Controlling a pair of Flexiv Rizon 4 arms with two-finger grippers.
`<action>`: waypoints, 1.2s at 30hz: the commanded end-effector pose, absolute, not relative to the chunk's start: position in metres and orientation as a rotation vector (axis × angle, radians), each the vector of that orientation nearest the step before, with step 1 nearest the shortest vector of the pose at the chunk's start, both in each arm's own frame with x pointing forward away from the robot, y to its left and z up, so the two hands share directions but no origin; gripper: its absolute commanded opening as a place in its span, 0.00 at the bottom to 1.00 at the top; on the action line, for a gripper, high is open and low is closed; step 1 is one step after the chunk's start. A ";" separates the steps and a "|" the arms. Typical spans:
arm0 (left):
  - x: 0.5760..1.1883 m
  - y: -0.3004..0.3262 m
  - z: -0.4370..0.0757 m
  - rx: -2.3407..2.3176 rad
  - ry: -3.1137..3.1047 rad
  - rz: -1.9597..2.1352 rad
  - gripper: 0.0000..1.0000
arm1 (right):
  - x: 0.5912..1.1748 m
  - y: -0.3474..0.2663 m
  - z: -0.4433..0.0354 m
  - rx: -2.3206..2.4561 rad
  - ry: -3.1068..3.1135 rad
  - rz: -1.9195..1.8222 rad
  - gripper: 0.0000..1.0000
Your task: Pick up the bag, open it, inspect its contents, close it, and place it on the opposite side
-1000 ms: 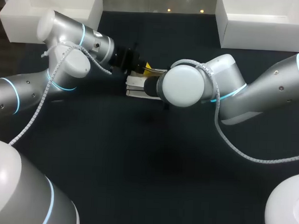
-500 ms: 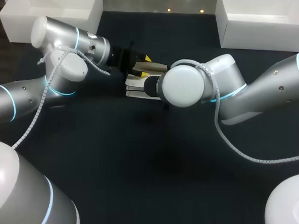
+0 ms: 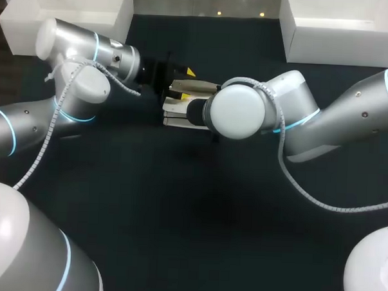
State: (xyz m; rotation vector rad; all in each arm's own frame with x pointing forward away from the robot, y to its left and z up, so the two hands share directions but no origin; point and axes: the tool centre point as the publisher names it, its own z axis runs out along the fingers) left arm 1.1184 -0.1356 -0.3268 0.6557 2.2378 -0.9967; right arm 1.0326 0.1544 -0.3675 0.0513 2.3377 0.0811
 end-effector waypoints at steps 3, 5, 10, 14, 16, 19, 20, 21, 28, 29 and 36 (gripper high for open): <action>1.130 -0.146 -0.312 0.595 2.273 -0.992 0.00 | 1.033 0.155 -0.369 0.053 2.334 0.081 0.00; 1.129 -0.147 -0.309 0.600 2.280 -0.992 0.00 | 1.033 0.155 -0.369 0.053 2.334 0.081 0.00; 1.129 -0.148 -0.307 0.587 2.289 -0.990 0.00 | 1.033 0.155 -0.369 0.053 2.334 0.081 0.00; 1.128 -0.147 -0.308 0.576 2.306 -0.984 0.00 | 1.033 0.155 -0.369 0.053 2.334 0.081 0.00; 1.127 -0.146 -0.310 0.573 2.313 -0.979 0.00 | 1.033 0.155 -0.369 0.053 2.334 0.081 0.00; 1.123 -0.146 -0.314 0.575 2.317 -0.975 0.00 | 1.033 0.155 -0.369 0.053 2.334 0.081 0.00; 1.121 -0.146 -0.316 0.576 2.317 -0.974 0.00 | 1.033 0.155 -0.369 0.053 2.334 0.081 0.00; 1.118 -0.145 -0.317 0.581 2.315 -0.973 0.00 | 1.033 0.155 -0.369 0.053 2.334 0.081 0.00; 1.097 -0.144 -0.337 0.595 2.323 -0.977 0.00 | 1.033 0.155 -0.369 0.053 2.334 0.081 0.00; 1.095 -0.144 -0.340 0.596 2.326 -0.980 0.00 | 1.033 0.155 -0.369 0.053 2.334 0.081 0.00; 1.091 -0.134 -0.357 0.550 2.337 -0.994 0.00 | 1.033 0.155 -0.369 0.053 2.334 0.081 0.00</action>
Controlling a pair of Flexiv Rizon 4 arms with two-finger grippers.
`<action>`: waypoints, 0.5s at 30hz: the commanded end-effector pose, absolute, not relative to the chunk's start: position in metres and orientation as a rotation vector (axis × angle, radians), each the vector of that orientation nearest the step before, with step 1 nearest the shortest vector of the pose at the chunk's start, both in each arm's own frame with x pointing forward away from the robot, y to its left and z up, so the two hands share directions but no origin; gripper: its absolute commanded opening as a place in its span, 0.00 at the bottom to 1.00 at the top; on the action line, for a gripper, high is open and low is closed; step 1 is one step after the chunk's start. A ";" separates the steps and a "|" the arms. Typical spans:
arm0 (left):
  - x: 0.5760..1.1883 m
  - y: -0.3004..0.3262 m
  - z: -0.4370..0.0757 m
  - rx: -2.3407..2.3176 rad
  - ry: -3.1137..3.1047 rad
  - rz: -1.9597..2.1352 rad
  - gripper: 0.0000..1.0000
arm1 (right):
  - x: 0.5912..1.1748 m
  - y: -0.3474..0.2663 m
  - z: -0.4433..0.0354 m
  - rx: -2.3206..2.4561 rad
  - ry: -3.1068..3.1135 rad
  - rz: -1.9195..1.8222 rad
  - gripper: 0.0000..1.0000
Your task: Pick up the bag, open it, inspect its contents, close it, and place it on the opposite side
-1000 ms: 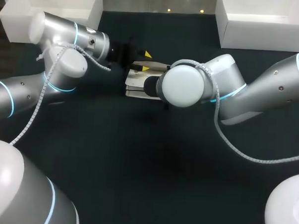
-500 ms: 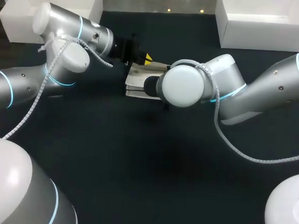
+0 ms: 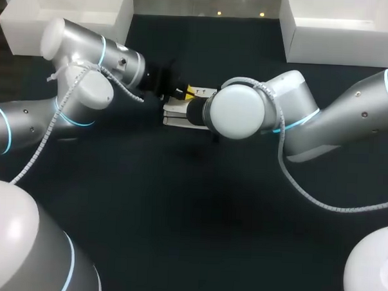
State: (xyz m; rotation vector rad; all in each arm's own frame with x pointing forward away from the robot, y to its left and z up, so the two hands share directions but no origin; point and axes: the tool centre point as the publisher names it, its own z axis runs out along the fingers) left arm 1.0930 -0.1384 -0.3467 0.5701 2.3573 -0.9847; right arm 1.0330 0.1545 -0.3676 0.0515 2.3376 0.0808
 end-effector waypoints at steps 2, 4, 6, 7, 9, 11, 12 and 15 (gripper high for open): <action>1.090 -0.131 -0.358 0.525 2.336 -1.006 0.00 | 1.033 0.155 -0.369 0.053 2.334 0.081 0.00; 1.089 -0.130 -0.356 0.522 2.336 -1.008 0.00 | 1.033 0.155 -0.369 0.053 2.334 0.081 0.00; 1.086 -0.132 -0.352 0.529 2.324 -1.016 0.00 | 1.033 0.155 -0.369 0.053 2.334 0.081 0.00; 1.085 -0.133 -0.350 0.533 2.320 -1.017 0.00 | 1.033 0.155 -0.369 0.053 2.334 0.081 0.00; 1.083 -0.137 -0.346 0.547 2.313 -1.011 0.00 | 1.033 0.155 -0.369 0.053 2.334 0.081 0.00; 1.082 -0.141 -0.342 0.572 2.303 -1.003 0.00 | 1.033 0.155 -0.369 0.053 2.334 0.081 0.00; 1.081 -0.143 -0.341 0.575 2.302 -1.000 0.00 | 1.033 0.155 -0.369 0.053 2.334 0.081 0.00; 1.081 -0.145 -0.340 0.590 2.299 -0.991 0.00 | 1.033 0.155 -0.369 0.053 2.334 0.081 0.00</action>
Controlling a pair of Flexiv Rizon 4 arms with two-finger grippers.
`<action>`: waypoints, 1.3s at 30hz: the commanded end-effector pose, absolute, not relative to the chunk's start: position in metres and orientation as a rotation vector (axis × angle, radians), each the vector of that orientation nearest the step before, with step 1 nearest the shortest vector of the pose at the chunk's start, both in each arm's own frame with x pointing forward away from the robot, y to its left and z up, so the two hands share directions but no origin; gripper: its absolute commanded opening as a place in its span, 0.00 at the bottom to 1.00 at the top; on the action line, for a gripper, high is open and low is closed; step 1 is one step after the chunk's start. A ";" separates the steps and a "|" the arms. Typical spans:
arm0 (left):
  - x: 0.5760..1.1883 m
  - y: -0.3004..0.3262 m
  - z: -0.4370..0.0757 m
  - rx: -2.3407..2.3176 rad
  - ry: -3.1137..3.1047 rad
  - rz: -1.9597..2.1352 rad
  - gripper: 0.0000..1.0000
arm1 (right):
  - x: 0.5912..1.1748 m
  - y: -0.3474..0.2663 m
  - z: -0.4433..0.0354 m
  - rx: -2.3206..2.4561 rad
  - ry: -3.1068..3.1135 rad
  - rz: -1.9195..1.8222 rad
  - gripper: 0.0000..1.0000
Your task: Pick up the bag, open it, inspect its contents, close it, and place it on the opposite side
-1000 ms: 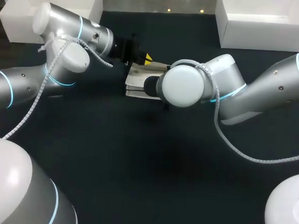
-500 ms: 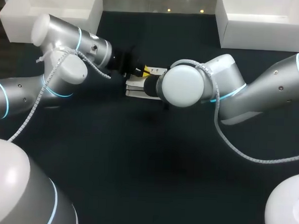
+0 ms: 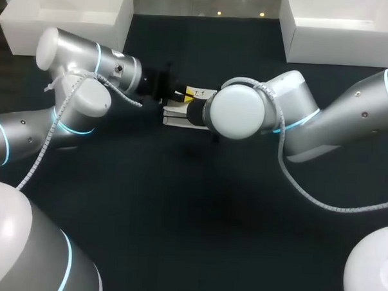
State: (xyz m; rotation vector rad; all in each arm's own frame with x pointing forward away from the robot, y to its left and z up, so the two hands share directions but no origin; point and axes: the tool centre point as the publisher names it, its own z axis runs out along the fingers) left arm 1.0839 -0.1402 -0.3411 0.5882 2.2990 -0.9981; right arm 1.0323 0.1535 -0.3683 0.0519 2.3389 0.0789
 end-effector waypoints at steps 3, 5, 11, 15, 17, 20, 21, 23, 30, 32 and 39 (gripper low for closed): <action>1.084 -0.143 -0.343 0.582 2.304 -0.981 0.16 | 1.033 0.155 -0.369 0.053 2.334 0.081 0.00; 1.086 -0.142 -0.343 0.573 2.305 -0.980 0.36 | 1.033 0.155 -0.369 0.053 2.334 0.081 0.00; 1.093 -0.147 -0.344 0.573 2.308 -0.966 0.34 | 1.033 0.155 -0.369 0.053 2.334 0.081 0.00; 1.100 -0.148 -0.347 0.572 2.311 -0.945 0.00 | 1.033 0.155 -0.369 0.053 2.334 0.081 0.00; 1.103 -0.147 -0.349 0.567 2.316 -0.936 0.00 | 1.033 0.155 -0.369 0.053 2.334 0.081 0.00; 1.106 -0.142 -0.351 0.555 2.322 -0.917 0.00 | 1.033 0.155 -0.369 0.053 2.334 0.081 0.00; 1.106 -0.141 -0.351 0.553 2.322 -0.918 0.00 | 1.033 0.155 -0.369 0.053 2.334 0.081 0.00; 1.105 -0.139 -0.352 0.552 2.321 -0.929 0.00 | 1.033 0.155 -0.369 0.053 2.334 0.081 0.00; 1.090 -0.150 -0.345 0.653 2.283 -0.994 0.00 | 1.033 0.155 -0.369 0.053 2.334 0.081 0.00; 1.087 -0.151 -0.345 0.684 2.269 -0.990 0.00 | 1.033 0.155 -0.369 0.053 2.334 0.081 0.00; 1.091 -0.137 -0.354 0.680 2.291 -0.948 0.00 | 1.033 0.155 -0.369 0.053 2.334 0.081 0.00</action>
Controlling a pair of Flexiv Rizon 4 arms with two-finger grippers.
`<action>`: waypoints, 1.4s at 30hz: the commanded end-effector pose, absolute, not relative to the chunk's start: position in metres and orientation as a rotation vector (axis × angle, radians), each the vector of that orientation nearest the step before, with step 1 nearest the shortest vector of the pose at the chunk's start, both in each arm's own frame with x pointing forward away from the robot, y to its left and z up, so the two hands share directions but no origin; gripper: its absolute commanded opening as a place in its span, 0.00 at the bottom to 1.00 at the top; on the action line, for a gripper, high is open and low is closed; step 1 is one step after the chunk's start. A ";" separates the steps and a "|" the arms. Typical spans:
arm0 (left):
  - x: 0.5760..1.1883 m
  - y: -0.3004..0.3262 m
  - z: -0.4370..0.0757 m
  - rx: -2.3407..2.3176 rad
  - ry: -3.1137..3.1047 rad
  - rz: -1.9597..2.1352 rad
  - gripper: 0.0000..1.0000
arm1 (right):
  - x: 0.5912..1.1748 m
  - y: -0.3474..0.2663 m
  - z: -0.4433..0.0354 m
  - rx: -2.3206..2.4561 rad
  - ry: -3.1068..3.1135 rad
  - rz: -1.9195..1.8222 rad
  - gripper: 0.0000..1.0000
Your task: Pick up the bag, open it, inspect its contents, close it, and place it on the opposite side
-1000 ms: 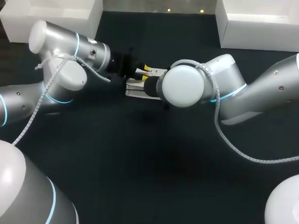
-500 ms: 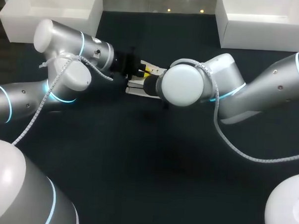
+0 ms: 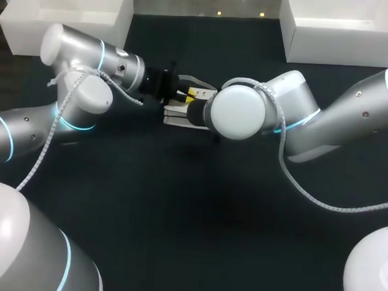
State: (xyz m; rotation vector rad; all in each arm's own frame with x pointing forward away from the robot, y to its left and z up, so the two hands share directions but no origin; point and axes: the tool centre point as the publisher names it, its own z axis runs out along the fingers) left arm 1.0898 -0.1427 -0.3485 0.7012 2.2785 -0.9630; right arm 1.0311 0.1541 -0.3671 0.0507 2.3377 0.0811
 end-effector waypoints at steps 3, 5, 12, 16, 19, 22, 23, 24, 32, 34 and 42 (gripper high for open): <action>1.093 -0.132 -0.357 0.658 2.302 -0.941 0.00 | 1.033 0.155 -0.369 0.053 2.334 0.081 0.00; 1.092 -0.133 -0.356 0.660 2.301 -0.950 0.00 | 1.033 0.155 -0.369 0.053 2.334 0.081 0.00; 1.083 -0.146 -0.351 0.728 2.275 -0.976 0.00 | 1.033 0.155 -0.369 0.053 2.334 0.081 0.00; 1.085 -0.145 -0.353 0.716 2.280 -0.966 0.00 | 1.033 0.155 -0.369 0.053 2.334 0.081 0.00; 1.085 -0.142 -0.351 0.698 2.277 -0.963 0.75 | 1.033 0.155 -0.369 0.053 2.334 0.081 0.00; 1.084 -0.140 -0.344 0.690 2.261 -0.972 1.00 | 1.033 0.155 -0.369 0.053 2.334 0.081 0.00; 1.083 -0.140 -0.341 0.692 2.254 -1.001 1.00 | 1.033 0.155 -0.369 0.053 2.334 0.081 0.00; 1.082 -0.139 -0.338 0.688 2.250 -1.010 1.00 | 1.032 0.155 -0.369 0.051 2.334 0.082 0.00; 1.077 -0.136 -0.320 0.668 2.250 -0.987 1.00 | 1.022 0.152 -0.355 0.060 2.320 0.112 1.00; 1.076 -0.136 -0.317 0.665 2.258 -0.981 1.00 | 1.018 0.150 -0.347 0.061 2.319 0.131 1.00; 1.076 -0.121 -0.298 0.562 2.330 -0.980 1.00 | 1.015 0.145 -0.314 0.064 2.432 0.125 1.00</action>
